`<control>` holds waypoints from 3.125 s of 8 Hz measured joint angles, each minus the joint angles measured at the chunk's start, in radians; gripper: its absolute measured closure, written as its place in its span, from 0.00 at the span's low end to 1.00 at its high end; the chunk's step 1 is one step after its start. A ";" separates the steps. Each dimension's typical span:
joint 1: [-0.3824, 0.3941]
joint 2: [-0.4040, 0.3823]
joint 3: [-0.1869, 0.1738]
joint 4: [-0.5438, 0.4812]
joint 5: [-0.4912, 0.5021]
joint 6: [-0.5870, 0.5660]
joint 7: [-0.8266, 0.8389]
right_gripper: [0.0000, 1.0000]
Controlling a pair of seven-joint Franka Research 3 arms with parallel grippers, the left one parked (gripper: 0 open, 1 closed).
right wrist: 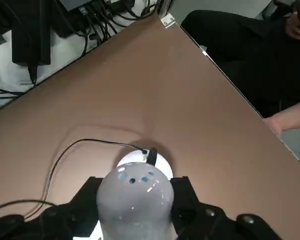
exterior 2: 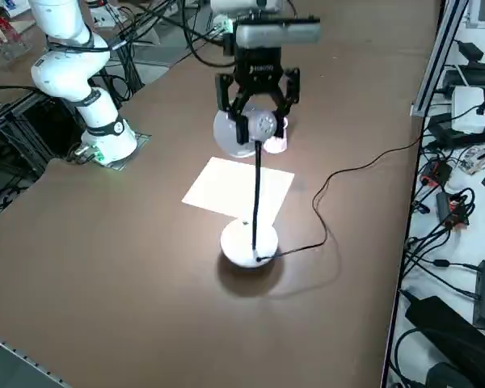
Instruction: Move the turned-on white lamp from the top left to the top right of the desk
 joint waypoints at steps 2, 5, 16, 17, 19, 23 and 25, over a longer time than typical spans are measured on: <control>-0.002 0.009 0.008 -0.009 0.022 0.063 -0.015 0.28; -0.001 0.012 0.015 -0.074 0.029 0.205 -0.015 0.28; 0.002 0.004 0.017 -0.122 0.030 0.214 0.014 0.28; 0.007 -0.001 0.017 -0.129 0.030 0.212 0.028 0.28; 0.013 -0.008 0.017 -0.142 0.028 0.210 0.036 0.28; 0.018 -0.015 0.017 -0.163 0.028 0.205 0.052 0.11; 0.024 -0.013 0.018 -0.174 0.028 0.202 0.070 0.00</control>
